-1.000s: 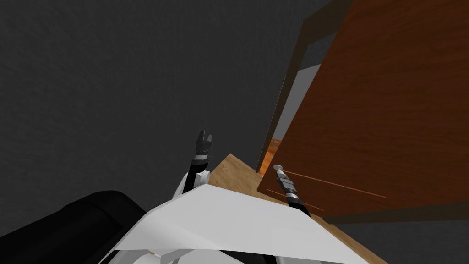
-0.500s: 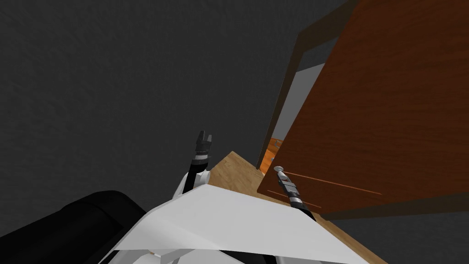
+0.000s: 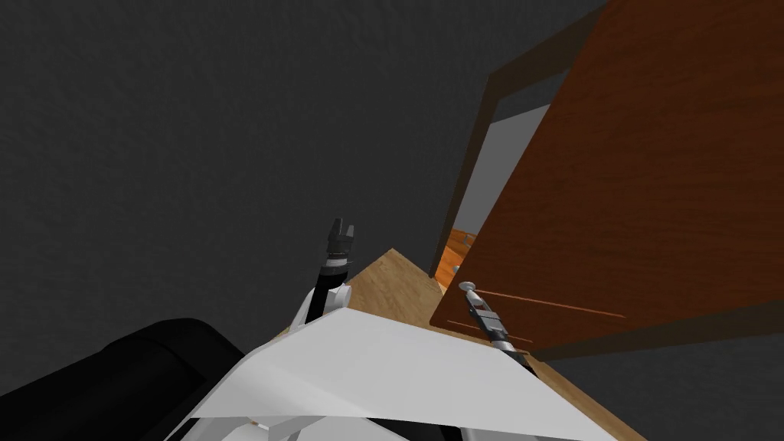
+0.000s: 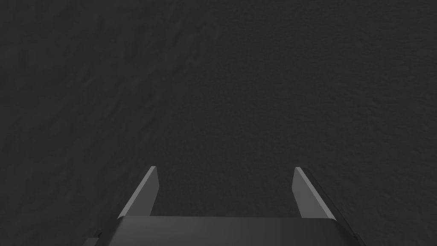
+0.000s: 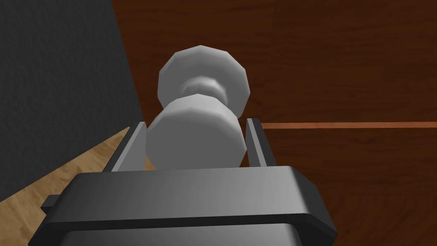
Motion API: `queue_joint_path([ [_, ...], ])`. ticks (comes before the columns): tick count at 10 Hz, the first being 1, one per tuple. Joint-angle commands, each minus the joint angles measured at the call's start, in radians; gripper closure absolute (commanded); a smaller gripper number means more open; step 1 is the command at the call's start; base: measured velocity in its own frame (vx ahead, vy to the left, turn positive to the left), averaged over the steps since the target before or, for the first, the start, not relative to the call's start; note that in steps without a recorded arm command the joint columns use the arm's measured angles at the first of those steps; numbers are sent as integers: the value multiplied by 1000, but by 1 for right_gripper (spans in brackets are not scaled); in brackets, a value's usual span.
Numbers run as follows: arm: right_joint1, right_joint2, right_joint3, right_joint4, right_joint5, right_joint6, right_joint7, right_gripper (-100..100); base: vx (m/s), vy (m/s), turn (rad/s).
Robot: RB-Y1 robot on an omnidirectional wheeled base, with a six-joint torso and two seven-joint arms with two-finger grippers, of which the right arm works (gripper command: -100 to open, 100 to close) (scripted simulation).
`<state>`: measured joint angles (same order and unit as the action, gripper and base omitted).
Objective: Pull the door open
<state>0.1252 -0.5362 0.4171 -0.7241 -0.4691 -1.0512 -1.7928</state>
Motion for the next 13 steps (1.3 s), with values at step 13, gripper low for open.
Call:
queue_joint_path([
  [13,58,-56,74,69,16,-159,-76,100,-157,-54,118],
])
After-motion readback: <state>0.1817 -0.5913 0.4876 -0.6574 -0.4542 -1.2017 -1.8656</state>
